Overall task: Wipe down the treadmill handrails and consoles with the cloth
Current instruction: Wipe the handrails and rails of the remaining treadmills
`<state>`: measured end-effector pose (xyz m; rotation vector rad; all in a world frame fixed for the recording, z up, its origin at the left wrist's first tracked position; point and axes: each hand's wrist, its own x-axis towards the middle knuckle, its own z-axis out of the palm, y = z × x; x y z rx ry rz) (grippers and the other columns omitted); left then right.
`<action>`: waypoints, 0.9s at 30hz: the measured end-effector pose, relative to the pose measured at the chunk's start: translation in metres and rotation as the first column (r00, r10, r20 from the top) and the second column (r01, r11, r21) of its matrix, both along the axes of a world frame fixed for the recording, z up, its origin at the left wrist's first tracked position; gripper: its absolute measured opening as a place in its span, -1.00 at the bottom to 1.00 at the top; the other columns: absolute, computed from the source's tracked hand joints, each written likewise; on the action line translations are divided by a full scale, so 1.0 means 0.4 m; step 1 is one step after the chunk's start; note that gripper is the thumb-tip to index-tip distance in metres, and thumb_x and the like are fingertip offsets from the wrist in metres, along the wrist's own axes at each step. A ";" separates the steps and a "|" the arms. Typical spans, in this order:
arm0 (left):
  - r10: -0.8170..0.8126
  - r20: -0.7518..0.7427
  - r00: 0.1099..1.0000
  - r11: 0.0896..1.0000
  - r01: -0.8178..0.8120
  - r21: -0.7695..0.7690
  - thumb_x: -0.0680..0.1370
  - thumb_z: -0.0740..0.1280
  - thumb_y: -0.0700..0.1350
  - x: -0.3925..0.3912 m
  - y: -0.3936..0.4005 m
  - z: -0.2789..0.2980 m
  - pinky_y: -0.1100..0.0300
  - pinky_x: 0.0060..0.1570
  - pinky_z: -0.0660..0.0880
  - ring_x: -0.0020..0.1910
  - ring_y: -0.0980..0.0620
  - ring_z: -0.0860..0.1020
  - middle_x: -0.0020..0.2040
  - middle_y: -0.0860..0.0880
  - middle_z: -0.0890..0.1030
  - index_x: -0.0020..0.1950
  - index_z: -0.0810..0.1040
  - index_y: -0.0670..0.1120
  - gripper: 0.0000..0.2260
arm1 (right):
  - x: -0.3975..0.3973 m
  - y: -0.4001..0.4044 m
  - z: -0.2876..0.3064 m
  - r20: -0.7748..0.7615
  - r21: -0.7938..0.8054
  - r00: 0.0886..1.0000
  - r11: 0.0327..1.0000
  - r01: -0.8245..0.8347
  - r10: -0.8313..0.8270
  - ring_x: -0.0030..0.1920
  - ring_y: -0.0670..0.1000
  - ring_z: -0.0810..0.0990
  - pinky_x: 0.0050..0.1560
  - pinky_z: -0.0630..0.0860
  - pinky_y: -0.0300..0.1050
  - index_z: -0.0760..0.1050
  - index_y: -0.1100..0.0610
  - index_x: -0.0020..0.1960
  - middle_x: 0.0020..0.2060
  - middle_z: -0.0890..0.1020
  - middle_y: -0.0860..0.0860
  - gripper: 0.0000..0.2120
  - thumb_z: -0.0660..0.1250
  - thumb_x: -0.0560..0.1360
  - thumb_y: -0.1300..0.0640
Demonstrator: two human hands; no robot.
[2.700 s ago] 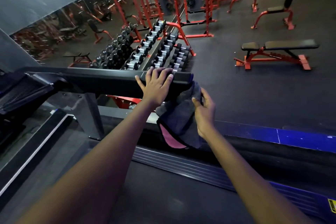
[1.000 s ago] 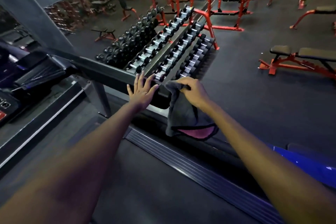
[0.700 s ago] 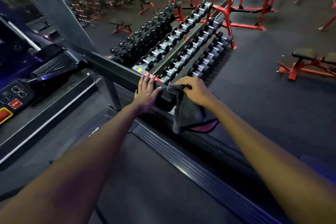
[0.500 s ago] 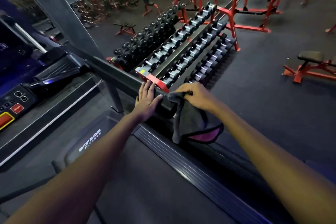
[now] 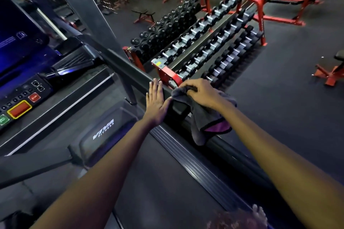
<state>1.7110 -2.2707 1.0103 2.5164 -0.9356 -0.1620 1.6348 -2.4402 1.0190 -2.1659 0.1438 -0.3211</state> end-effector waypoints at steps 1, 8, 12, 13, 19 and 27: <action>0.024 -0.004 1.000 1.000 -0.024 0.001 0.66 0.07 -0.05 -0.006 -0.003 0.002 0.07 0.45 -0.29 0.51 -0.02 -0.29 0.55 -0.09 -0.22 0.54 -0.15 -0.17 -0.44 | -0.004 0.004 -0.014 0.015 0.055 1.000 0.998 -0.007 0.006 0.13 0.02 0.57 0.20 0.42 -0.25 0.60 0.23 0.12 0.07 0.64 0.09 -0.66 0.25 0.42 0.45; 0.116 -0.035 0.993 0.993 -0.116 0.009 0.66 0.03 -0.09 -0.023 -0.016 0.005 0.20 0.40 -0.34 0.51 -0.02 -0.30 0.54 -0.10 -0.25 0.53 -0.17 -0.18 -0.47 | -0.057 0.044 -0.067 0.080 0.472 0.986 0.866 -0.165 0.145 0.29 -0.24 0.40 0.36 0.23 -0.37 0.51 -0.02 0.20 0.22 0.49 -0.13 -0.69 0.29 0.53 0.27; 0.145 -0.030 0.989 0.989 -0.144 0.017 0.62 -0.06 -0.01 -0.025 -0.021 0.008 0.28 0.40 -0.29 0.52 -0.01 -0.25 0.54 -0.11 -0.21 0.52 -0.15 -0.22 -0.45 | 0.003 0.029 -0.065 0.104 0.398 0.985 0.902 -0.166 0.135 0.21 -0.09 0.48 0.30 0.30 -0.34 0.57 0.13 0.17 0.14 0.55 0.01 -0.73 0.31 0.51 0.31; 0.147 -0.027 0.989 0.989 -0.146 0.038 0.65 -0.04 -0.07 -0.026 -0.021 0.011 0.30 0.40 -0.28 0.52 -0.01 -0.23 0.54 -0.12 -0.19 0.52 -0.14 -0.24 -0.49 | 0.016 0.025 -0.064 0.096 0.391 0.985 0.904 -0.171 0.144 0.18 -0.08 0.48 0.28 0.31 -0.34 0.57 0.15 0.18 0.12 0.54 0.06 -0.73 0.32 0.50 0.30; 0.412 -0.028 0.911 0.911 -0.413 -0.006 0.64 -0.06 -0.06 0.021 -0.074 0.019 0.13 0.45 -0.21 0.54 0.02 -0.07 0.56 -0.10 -0.01 0.53 0.02 -0.22 -0.52 | -0.008 0.010 -0.097 0.107 0.509 0.987 0.846 -0.158 0.120 0.00 -0.23 0.49 0.12 0.33 -0.45 0.58 0.18 0.18 -0.01 0.50 0.03 -0.73 0.34 0.49 0.29; 0.673 -0.116 0.730 0.724 -0.683 -0.098 0.66 0.01 -0.10 0.074 -0.142 0.021 0.04 0.46 -0.18 0.54 -0.01 -0.12 0.57 -0.05 -0.05 0.55 -0.03 -0.17 -0.52 | 0.067 -0.003 -0.121 0.086 0.587 0.990 0.798 -0.138 0.108 0.10 0.10 0.56 0.17 0.42 -0.17 0.59 0.26 0.13 0.04 0.59 0.17 -0.77 0.35 0.48 0.31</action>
